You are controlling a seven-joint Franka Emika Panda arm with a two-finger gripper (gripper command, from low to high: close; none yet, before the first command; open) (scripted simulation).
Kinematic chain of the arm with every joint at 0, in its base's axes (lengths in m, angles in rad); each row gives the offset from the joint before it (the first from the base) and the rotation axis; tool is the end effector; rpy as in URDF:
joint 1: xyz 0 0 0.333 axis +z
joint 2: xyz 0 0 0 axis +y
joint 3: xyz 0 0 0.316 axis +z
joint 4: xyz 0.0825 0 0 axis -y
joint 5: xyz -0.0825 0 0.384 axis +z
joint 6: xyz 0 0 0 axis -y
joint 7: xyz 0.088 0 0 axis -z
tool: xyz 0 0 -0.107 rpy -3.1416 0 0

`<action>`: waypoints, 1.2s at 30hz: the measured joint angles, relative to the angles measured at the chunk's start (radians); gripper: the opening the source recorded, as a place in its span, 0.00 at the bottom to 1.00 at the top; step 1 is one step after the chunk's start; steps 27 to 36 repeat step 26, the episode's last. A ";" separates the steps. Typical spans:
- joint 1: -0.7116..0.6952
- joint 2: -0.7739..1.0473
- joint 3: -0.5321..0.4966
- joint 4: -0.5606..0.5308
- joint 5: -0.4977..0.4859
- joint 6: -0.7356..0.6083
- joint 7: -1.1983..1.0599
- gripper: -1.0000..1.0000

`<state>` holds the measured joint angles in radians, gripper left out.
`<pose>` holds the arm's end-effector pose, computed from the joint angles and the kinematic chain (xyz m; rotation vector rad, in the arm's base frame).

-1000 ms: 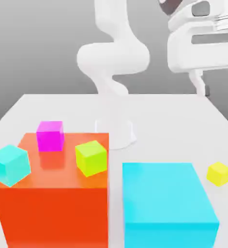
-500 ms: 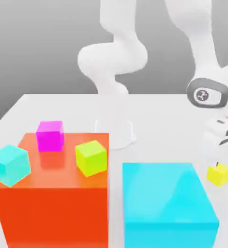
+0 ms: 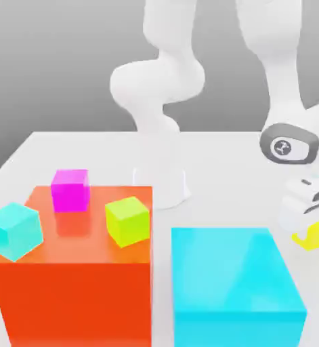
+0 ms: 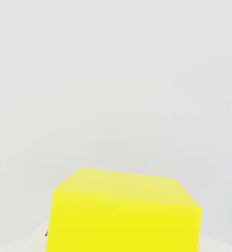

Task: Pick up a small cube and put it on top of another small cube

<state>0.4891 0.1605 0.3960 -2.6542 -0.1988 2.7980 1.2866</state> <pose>0.2539 0.3357 0.1918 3.1216 -0.3428 0.0080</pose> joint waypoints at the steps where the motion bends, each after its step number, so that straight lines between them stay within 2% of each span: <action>1: -0.024 -0.039 -0.013 0.002 0.029 -0.037 -0.049 0.00; 5: -0.220 -0.192 -0.103 0.030 0.091 -0.201 -0.248 0.00; 8: -0.296 -0.303 -0.190 0.055 0.112 -0.329 -0.390 0.00; 18: -0.553 -0.612 -0.528 0.113 0.101 -0.697 -0.750 0.00; 20: -0.608 -0.640 -0.600 0.108 0.086 -0.723 -0.816 0.00; 22: -0.630 -0.625 -0.630 0.070 0.079 -0.670 -0.842 0.00; 23: -0.634 -0.612 -0.638 0.048 0.078 -0.636 -0.847 1.00; 36: -0.634 -0.612 -0.638 0.048 0.078 -0.636 -0.847 1.00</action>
